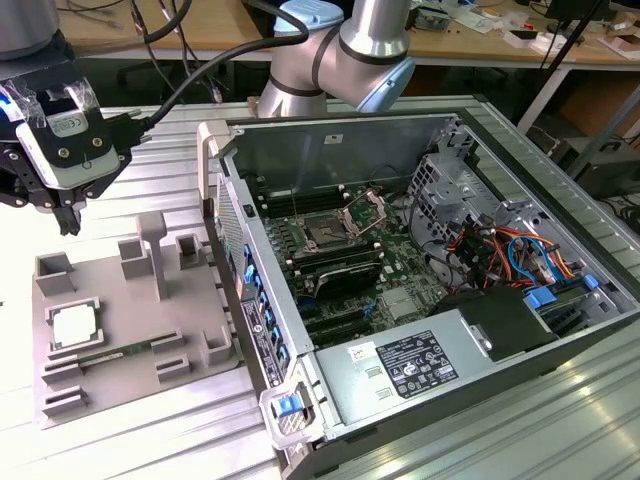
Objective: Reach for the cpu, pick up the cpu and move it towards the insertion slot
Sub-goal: 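Reach for the cpu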
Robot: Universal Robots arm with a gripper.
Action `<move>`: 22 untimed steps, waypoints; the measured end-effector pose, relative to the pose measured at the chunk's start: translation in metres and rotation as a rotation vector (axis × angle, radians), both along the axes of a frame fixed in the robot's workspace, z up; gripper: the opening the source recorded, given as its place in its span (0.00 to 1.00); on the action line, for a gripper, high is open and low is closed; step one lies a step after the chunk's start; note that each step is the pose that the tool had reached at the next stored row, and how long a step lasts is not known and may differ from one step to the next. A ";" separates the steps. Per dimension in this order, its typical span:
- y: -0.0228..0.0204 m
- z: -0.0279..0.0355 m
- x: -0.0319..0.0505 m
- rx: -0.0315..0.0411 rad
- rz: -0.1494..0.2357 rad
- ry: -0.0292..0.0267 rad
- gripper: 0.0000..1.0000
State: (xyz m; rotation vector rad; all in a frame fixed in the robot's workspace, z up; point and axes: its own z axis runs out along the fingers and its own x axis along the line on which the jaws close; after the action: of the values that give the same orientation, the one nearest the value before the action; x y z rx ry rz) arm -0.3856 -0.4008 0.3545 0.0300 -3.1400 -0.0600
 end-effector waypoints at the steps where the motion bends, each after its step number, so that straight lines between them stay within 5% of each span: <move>1: 0.0000 -0.0004 0.0000 0.0000 0.000 0.0000 0.11; 22: 0.0000 -0.0068 0.0000 0.0000 0.000 0.0000 0.11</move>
State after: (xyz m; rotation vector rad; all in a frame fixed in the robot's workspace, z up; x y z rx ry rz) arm -0.3856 -0.4008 0.3477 0.0299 -3.1400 -0.0600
